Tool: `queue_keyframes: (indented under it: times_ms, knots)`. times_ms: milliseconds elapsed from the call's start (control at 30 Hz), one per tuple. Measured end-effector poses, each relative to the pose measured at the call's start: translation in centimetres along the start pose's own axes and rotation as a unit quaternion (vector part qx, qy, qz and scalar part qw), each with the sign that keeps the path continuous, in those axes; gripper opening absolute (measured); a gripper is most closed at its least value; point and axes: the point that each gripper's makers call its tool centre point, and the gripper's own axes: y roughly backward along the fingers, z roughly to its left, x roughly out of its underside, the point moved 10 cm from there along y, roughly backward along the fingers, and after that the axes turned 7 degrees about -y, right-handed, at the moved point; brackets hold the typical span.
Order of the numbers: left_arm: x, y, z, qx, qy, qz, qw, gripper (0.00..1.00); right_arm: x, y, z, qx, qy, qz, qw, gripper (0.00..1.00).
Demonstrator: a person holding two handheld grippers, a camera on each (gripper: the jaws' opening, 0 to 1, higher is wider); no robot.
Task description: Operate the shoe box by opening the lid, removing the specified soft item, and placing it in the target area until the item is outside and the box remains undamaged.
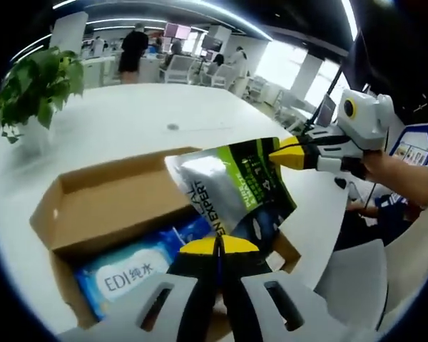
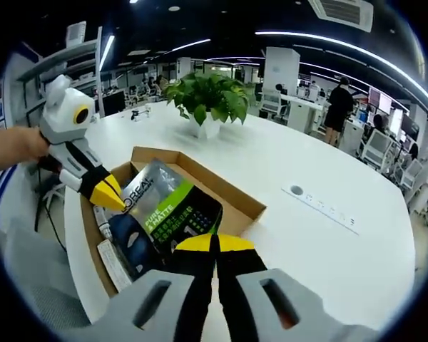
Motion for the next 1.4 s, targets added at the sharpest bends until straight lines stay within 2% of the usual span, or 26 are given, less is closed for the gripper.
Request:
queue_keyframes:
  times_ms: [733, 1400]
  knots:
    - [-2.0, -5.0, -3.9, 0.038, -0.043, 0.02, 0.9981, 0.0, 2.5, 3.5, -4.4, 0.052, -0.02, 0.01, 0.9984, 0.0]
    - [-3.3, -8.9, -6.0, 0.068, -0.058, 0.035, 0.9954, 0.0, 4.2, 5.3, -7.7, 0.089, -0.038, 0.021, 0.995, 0.0]
